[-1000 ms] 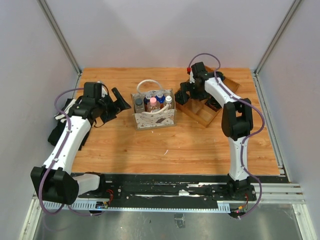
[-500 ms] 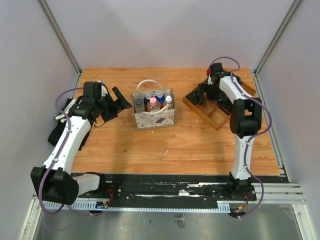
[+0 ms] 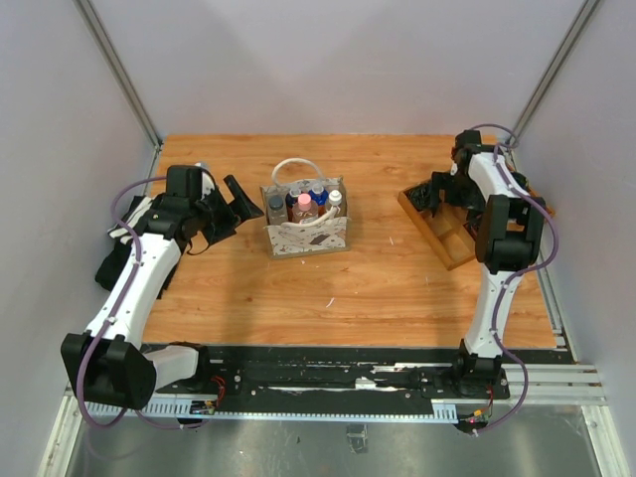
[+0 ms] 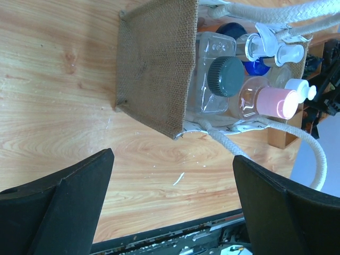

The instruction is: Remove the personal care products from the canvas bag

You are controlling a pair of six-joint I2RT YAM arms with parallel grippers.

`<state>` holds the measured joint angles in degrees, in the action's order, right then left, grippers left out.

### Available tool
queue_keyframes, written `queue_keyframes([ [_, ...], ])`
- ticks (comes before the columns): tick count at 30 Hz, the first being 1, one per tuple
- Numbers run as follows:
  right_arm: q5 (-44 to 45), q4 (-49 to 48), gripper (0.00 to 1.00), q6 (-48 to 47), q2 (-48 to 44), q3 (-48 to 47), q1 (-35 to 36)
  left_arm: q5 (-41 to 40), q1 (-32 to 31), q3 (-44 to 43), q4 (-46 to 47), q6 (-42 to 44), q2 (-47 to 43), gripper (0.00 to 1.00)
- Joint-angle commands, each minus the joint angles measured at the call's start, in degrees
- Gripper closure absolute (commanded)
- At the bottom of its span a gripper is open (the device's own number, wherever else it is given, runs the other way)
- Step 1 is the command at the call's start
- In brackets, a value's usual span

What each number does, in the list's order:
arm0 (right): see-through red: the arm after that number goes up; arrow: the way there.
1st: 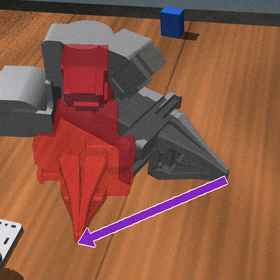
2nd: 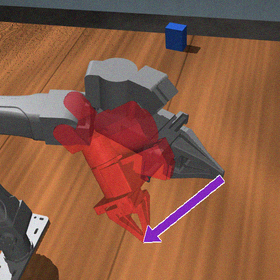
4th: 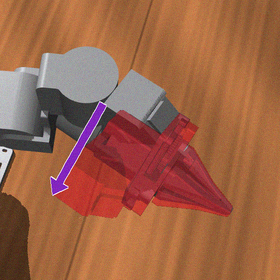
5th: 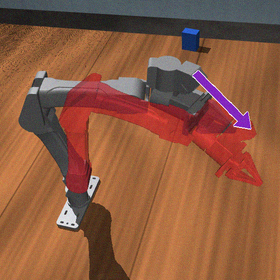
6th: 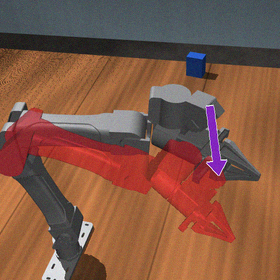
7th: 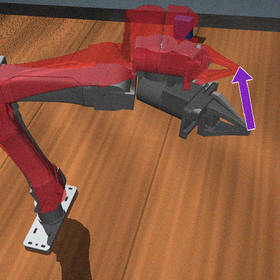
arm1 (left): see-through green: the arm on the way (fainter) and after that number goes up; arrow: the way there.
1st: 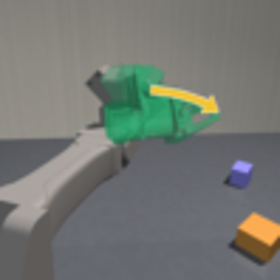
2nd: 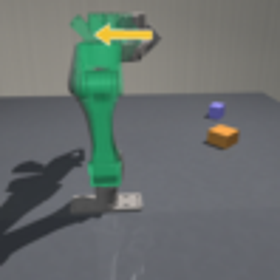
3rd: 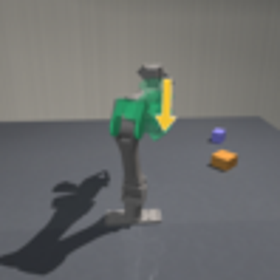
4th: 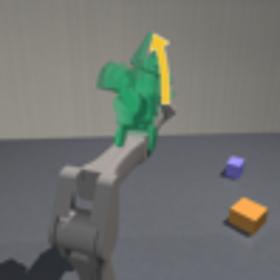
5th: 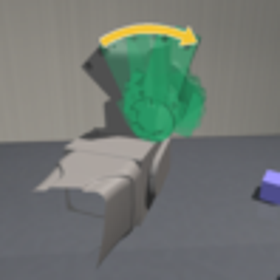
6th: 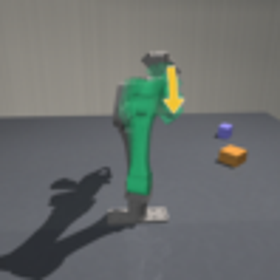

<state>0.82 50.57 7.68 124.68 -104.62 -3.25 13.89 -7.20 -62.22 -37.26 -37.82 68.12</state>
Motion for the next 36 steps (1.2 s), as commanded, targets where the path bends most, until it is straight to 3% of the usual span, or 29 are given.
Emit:
queue_keyframes([
  [1,-3.55,2.57,0.02,3.67,1.25,-2.59,2.17,2.23,0.08,0.52,2.13,-0.57,-0.94,0.0],
  [12,-5.88,2.87,0.02,9.49,19.7,-29.2,4.65,2.45,0.08,-1.87,0.78,-0.69,-1.66,0.0],
  [24,-1.17,-16.68,0.01,8.28,21.14,-37.29,3.89,-0.55,0.08,-2.21,-0.25,1.61,-1.34,0.0],
  [27,-3.78,-19.25,0.01,6.74,21.44,-40.06,3.65,-1.66,0.08,-1.91,-0.21,2.24,-2.5,0.0],
  [30,-5.54,-22.75,0.01,4.17,16.23,-35.96,4.94,-2.94,0.1,-1.04,1.05,2.59,-4.53,0.0],
  [34,-3.05,-29.9,0.02,-1.03,1.35,-20.33,9.21,-2.63,0.04,0.82,5.24,4.27,-8.48,0.0],
  [36,-4.61,-28.53,0.01,-2.19,-5.25,-16.01,11.08,-1.37,0.0,2.41,8.77,5.46,-10.71,0.0],
])
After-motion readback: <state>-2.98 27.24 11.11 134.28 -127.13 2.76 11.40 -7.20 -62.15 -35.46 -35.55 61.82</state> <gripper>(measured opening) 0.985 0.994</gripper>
